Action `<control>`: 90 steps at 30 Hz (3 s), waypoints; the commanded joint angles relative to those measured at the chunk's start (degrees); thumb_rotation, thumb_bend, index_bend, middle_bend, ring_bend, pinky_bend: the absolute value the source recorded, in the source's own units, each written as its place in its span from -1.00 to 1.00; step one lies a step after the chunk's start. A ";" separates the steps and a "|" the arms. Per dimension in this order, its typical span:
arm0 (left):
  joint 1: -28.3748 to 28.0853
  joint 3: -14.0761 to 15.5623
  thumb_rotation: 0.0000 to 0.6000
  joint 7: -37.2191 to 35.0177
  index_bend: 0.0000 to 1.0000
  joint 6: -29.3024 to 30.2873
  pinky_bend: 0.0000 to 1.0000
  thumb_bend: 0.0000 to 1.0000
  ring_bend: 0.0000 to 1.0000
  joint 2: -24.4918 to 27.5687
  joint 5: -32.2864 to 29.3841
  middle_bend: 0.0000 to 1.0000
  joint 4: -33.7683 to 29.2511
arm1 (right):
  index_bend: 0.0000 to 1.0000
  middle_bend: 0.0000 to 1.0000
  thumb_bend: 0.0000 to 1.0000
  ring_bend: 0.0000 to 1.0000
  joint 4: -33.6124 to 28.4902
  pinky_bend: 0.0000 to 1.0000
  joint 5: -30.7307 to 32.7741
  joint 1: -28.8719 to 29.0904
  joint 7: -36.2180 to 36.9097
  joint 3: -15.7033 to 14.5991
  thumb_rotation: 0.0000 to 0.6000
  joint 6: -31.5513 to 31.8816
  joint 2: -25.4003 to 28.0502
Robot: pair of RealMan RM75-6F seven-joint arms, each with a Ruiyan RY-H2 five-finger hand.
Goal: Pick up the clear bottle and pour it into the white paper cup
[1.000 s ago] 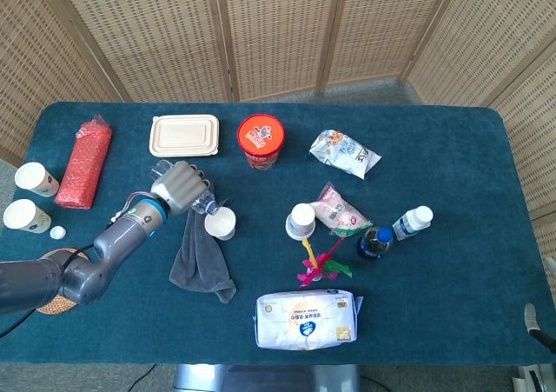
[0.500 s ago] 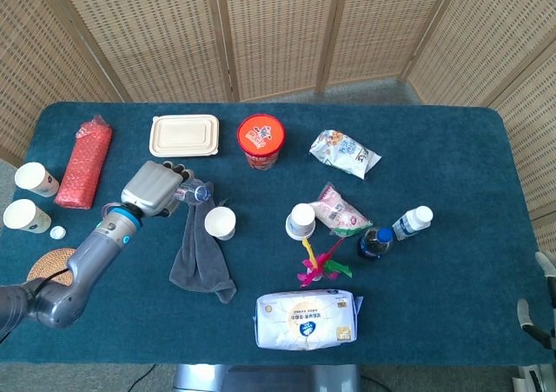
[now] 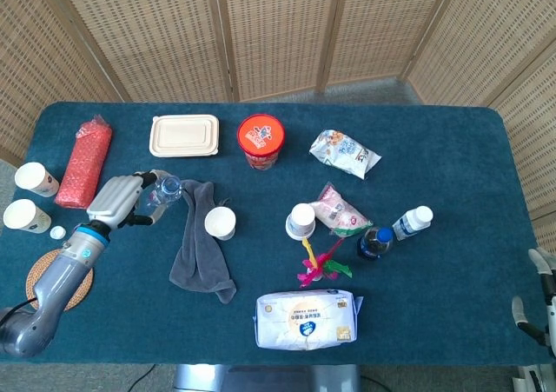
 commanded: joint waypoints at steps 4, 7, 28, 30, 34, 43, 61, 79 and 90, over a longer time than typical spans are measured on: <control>6.00 -2.87 0.91 -12.50 -0.22 -2.80 0.19 0.21 -0.22 -0.21 2.78 -0.35 1.45 | -1.00 -1.00 0.02 -1.00 -1.29 -0.75 -0.40 0.57 -1.26 -0.08 1.00 -0.47 0.51; 8.25 -4.49 0.92 -19.03 -0.23 -3.79 0.19 0.21 -0.22 -0.63 3.54 -0.35 2.76 | -1.00 -1.00 0.02 -1.00 -2.28 -0.75 -0.36 0.83 -2.05 -0.02 1.00 -0.73 1.01; 14.23 -6.93 0.92 -39.35 -0.28 -13.60 0.11 0.22 -0.26 -3.26 15.78 -0.40 15.31 | -1.00 -1.00 0.02 -1.00 -6.69 -0.75 -0.22 3.11 -4.71 0.09 1.00 -3.32 2.51; 14.32 -6.81 0.91 -38.52 -0.28 -13.73 0.10 0.22 -0.27 -4.18 16.48 -0.40 16.90 | -1.00 -1.00 0.02 -1.00 -6.74 -0.75 -0.03 3.15 -4.78 0.06 1.00 -3.42 2.48; 14.13 -6.90 0.90 -36.29 -0.28 -13.88 0.07 0.21 -0.27 -6.41 17.26 -0.40 19.53 | -1.00 -1.00 0.02 -1.00 -6.89 -0.75 -0.02 3.17 -4.58 0.01 1.00 -3.29 2.45; 13.06 -8.61 0.92 -32.17 -0.28 -14.45 0.02 0.22 -0.27 -11.83 16.39 -0.40 24.05 | -1.00 -1.00 0.02 -1.00 -6.57 -0.75 0.14 3.01 -4.03 0.03 1.00 -2.69 2.59; 11.04 -10.24 0.92 -31.82 -0.28 -16.51 -0.05 0.21 -0.31 -17.89 18.16 -0.41 30.73 | -1.00 -1.00 0.02 -1.00 -6.44 -0.75 0.53 2.25 -3.73 -0.06 1.00 -1.43 2.76; 12.40 -8.47 0.81 -35.57 -0.34 -14.81 -0.21 0.19 -0.46 -18.42 22.11 -0.52 33.06 | -1.00 -1.00 0.02 -1.00 -6.69 -0.75 0.24 2.21 -3.98 -0.08 1.00 -1.10 2.94; 12.81 -7.93 0.64 -34.86 -0.43 -14.25 -0.26 0.13 -0.51 -18.17 22.61 -0.57 33.07 | -1.00 -1.00 0.02 -1.00 -6.54 -0.75 0.07 2.43 -3.81 -0.01 1.00 -1.18 2.88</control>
